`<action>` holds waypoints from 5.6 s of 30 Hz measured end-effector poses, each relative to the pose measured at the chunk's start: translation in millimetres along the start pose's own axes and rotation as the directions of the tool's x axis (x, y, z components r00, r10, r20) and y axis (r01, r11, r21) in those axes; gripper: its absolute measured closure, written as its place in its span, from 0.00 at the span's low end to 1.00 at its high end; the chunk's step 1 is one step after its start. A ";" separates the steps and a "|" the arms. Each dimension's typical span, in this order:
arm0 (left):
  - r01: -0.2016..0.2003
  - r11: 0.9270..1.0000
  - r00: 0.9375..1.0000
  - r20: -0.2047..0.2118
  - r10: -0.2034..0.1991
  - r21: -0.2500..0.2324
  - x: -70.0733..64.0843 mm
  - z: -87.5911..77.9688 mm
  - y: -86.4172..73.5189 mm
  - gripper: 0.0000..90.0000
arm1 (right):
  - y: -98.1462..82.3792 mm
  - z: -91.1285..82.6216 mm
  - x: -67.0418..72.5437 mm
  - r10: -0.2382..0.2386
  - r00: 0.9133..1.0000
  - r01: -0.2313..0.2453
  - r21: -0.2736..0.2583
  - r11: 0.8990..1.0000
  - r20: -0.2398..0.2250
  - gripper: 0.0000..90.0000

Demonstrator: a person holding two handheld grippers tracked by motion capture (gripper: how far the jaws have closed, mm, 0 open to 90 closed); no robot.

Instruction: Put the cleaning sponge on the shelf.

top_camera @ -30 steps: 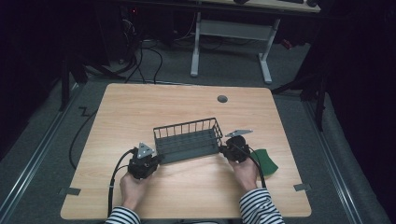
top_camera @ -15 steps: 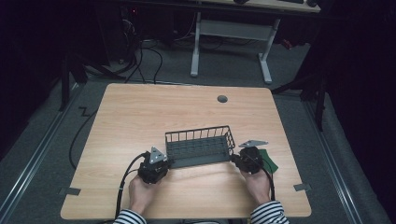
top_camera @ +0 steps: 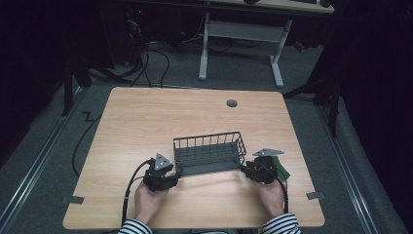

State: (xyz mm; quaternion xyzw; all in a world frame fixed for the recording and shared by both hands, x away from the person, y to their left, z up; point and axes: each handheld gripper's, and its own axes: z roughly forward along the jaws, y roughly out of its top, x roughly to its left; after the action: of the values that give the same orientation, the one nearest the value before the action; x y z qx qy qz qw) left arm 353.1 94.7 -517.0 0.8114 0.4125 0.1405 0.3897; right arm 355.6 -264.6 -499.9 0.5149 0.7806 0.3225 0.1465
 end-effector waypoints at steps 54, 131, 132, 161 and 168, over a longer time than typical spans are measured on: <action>0.122 0.992 0.961 -0.250 -0.122 -0.015 80.7 -16.6 -30.7 0.30 | -0.2 -37.2 -64.5 0.012 0.981 -0.049 0.186 0.981 0.195 0.32; 0.117 0.993 0.963 -0.243 -0.116 -0.012 81.0 -16.7 -30.7 0.30 | 78.4 -68.8 -40.5 -0.088 0.991 0.077 0.112 0.991 0.097 0.35; 0.117 0.993 0.963 -0.244 -0.117 -0.012 81.0 -16.7 -30.8 0.30 | 81.2 -69.7 -38.6 -0.092 0.991 0.081 0.106 0.991 0.094 0.35; 0.118 0.993 0.963 -0.242 -0.118 -0.014 81.1 -16.7 -30.8 0.30 | 135.1 -42.2 23.2 -0.208 0.978 0.207 0.052 0.977 0.010 0.35; 0.117 0.993 0.963 -0.243 -0.116 -0.013 81.1 -16.7 -30.8 0.30 | 142.2 -24.4 31.5 -0.208 0.978 0.209 0.066 0.976 -0.011 0.35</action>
State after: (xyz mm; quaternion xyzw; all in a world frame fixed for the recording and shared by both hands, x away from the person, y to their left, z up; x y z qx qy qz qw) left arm 376.9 177.4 -536.6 0.7627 0.5042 0.2154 0.3430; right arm 429.3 -207.7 -385.3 0.4341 0.8410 0.2803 0.1606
